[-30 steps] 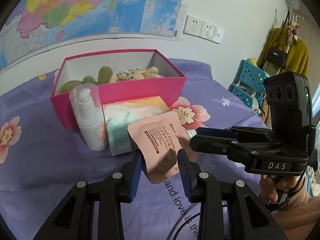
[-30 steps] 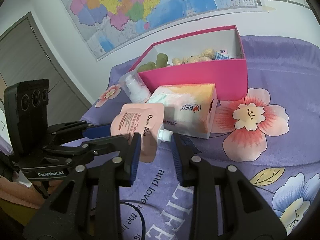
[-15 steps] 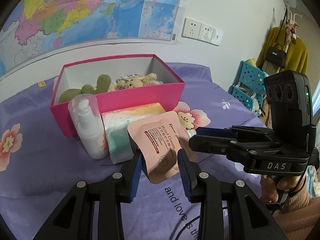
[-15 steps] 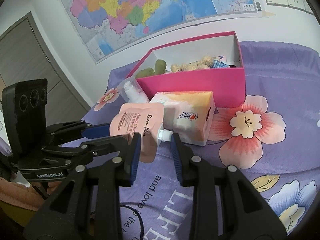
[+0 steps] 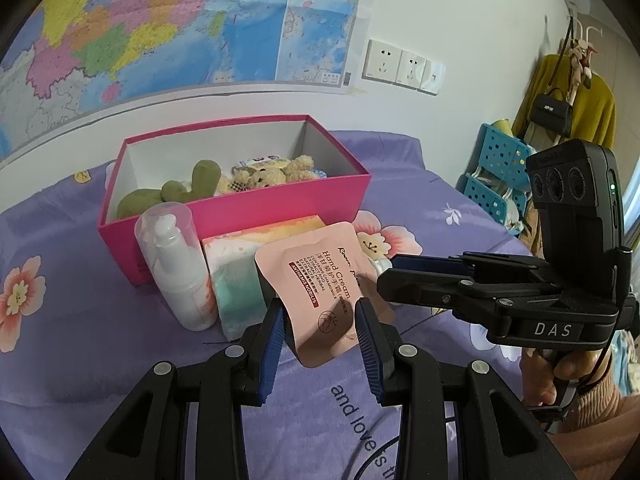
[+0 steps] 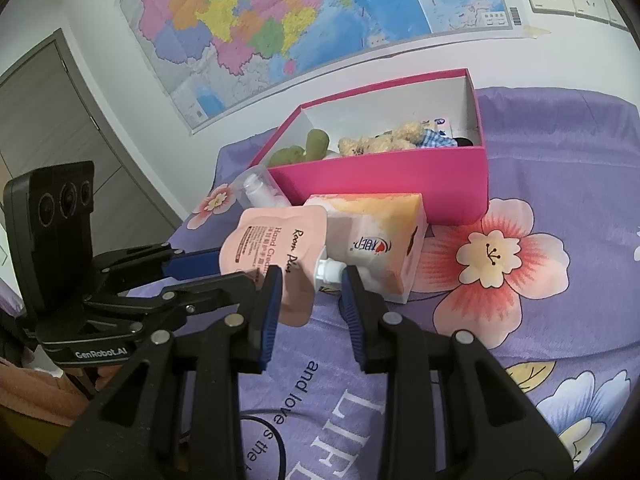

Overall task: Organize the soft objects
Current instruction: 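Lift the pink pouch with the left gripper toward the pink box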

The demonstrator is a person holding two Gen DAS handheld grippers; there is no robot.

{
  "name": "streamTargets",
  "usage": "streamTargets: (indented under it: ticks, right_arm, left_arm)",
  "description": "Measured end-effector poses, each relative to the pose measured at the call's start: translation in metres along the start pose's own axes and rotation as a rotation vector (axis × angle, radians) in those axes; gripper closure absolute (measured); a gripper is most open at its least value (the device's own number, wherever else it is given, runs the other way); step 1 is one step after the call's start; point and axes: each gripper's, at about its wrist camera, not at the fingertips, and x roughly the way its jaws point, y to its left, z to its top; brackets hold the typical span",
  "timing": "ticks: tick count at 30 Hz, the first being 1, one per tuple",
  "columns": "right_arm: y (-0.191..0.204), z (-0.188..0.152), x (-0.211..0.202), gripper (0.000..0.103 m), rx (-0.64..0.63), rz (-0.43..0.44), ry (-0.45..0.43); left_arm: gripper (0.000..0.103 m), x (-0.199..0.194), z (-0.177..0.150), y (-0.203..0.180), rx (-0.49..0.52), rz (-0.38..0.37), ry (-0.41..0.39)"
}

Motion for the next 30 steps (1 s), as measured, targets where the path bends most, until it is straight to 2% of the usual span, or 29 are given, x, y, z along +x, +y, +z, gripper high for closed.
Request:
streamTargets:
  ticks: [30]
  right_arm:
    - [0.0,0.017,-0.007,0.069,-0.014,-0.008,-0.04]
  left_arm:
    - [0.068,0.002,0.015,0.001,0.017,0.008,-0.026]
